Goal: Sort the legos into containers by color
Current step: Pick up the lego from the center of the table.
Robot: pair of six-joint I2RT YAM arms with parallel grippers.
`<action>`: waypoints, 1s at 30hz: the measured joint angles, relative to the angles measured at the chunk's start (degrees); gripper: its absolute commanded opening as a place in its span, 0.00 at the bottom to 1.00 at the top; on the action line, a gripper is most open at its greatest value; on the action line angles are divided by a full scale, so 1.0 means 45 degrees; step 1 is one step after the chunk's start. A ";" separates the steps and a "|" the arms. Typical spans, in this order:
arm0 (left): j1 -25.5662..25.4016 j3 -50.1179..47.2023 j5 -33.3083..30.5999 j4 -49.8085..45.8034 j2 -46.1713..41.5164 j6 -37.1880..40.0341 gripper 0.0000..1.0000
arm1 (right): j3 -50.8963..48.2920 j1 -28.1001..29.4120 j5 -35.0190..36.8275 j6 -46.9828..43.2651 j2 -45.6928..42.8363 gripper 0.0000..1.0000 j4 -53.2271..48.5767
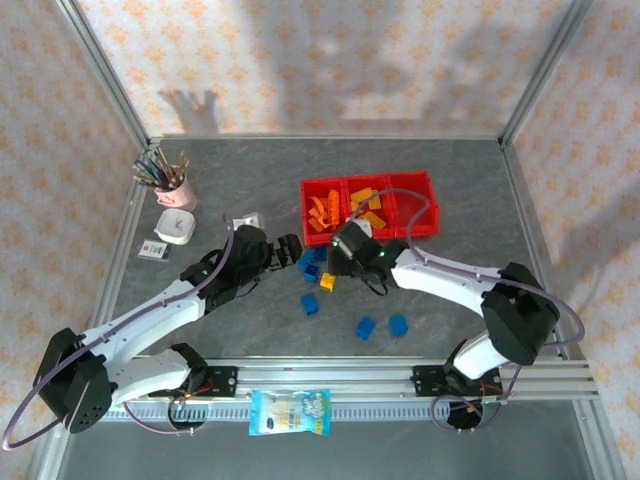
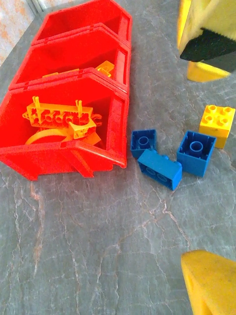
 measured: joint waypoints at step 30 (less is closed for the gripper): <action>0.0000 -0.0257 -0.0520 -0.0340 -0.0549 -0.0287 0.99 | 0.0126 0.1229 0.0869 0.1987 0.2390 0.72 0.0884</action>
